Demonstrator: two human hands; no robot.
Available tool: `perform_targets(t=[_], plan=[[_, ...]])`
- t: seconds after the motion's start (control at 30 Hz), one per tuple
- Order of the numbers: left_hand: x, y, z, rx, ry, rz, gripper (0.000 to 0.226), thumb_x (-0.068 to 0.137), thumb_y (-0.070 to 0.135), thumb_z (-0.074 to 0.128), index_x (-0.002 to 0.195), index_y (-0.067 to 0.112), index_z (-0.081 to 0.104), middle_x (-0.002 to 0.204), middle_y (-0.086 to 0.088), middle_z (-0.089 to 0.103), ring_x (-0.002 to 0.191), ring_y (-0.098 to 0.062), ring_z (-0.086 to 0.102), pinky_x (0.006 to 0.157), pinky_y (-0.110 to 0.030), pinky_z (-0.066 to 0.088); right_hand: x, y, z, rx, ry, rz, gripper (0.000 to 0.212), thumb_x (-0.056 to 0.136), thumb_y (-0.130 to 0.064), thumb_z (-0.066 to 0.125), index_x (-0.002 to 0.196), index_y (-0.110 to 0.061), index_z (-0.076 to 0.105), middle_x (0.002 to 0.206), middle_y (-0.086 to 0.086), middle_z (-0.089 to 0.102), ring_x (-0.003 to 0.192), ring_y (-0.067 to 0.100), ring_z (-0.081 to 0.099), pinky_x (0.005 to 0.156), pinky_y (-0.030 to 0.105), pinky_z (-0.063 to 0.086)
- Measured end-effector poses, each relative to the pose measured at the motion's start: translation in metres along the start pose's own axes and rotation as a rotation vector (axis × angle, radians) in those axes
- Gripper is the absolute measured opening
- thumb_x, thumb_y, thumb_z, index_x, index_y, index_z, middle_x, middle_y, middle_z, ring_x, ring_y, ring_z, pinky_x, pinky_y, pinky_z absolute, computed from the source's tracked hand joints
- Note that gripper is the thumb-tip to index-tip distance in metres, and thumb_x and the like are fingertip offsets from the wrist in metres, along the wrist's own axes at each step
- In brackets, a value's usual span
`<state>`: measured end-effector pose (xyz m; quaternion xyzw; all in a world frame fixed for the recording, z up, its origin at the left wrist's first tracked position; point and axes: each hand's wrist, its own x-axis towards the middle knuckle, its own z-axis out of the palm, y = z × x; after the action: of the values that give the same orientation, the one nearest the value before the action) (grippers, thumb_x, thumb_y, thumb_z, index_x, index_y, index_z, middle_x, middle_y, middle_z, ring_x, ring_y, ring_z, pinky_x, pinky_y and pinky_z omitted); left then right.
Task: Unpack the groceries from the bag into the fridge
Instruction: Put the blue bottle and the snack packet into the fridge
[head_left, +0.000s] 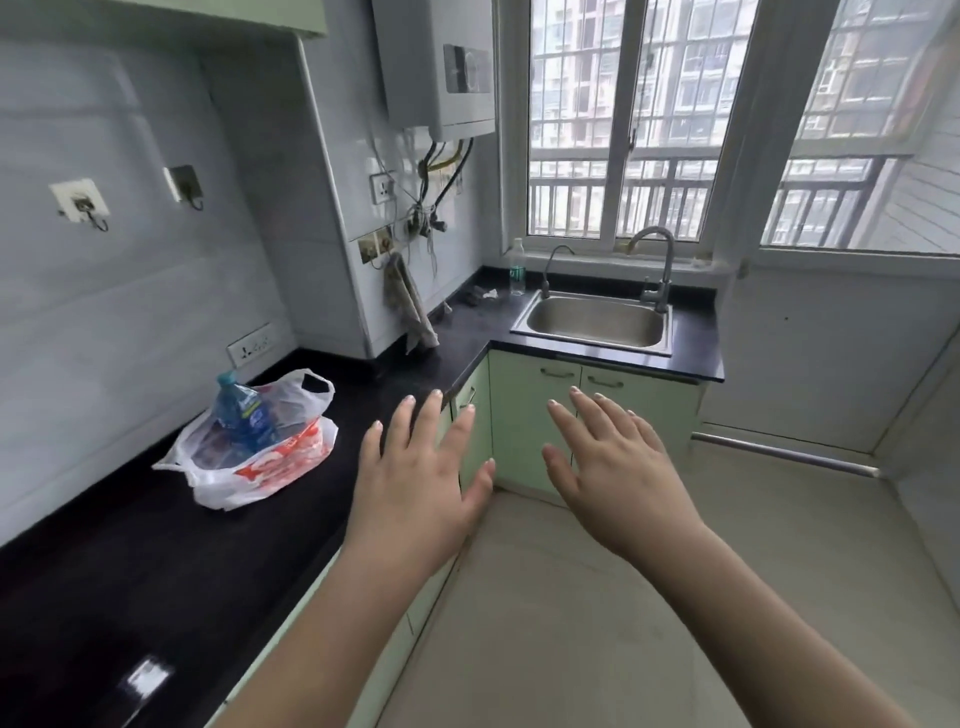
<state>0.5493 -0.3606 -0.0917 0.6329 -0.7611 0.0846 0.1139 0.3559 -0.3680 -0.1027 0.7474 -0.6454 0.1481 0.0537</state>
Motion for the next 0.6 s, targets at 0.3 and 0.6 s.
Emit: perform_targets(t=[0.3,0.6], plan=[[0.061,0.004,0.025,0.073,-0.115,-0.183,0.064,0.095,0.061,0.016,0.153,0.036,0.005,0.164,0.001,0.002,0.148,-0.021,-0.001,0.118,-0.047,0.008,0.08,0.023,0.021,0.108,-0.022,-0.176,0.074,0.086,-0.057,-0.001,0.153,-0.029,0.017,0.161,-0.001,0.016,0.149,0.019,0.009,0.119,0.038,0.006],[0.075,-0.03,0.041,0.155,-0.058,-0.346,0.082,0.081,0.065,-0.001,0.153,0.031,0.02,0.162,-0.004,0.015,0.148,-0.025,0.004,0.118,-0.047,0.004,0.145,0.003,0.049,0.195,-0.057,-0.359,0.059,0.099,-0.052,0.021,0.152,-0.026,0.024,0.16,0.003,0.022,0.148,0.021,0.015,0.119,0.034,0.008]])
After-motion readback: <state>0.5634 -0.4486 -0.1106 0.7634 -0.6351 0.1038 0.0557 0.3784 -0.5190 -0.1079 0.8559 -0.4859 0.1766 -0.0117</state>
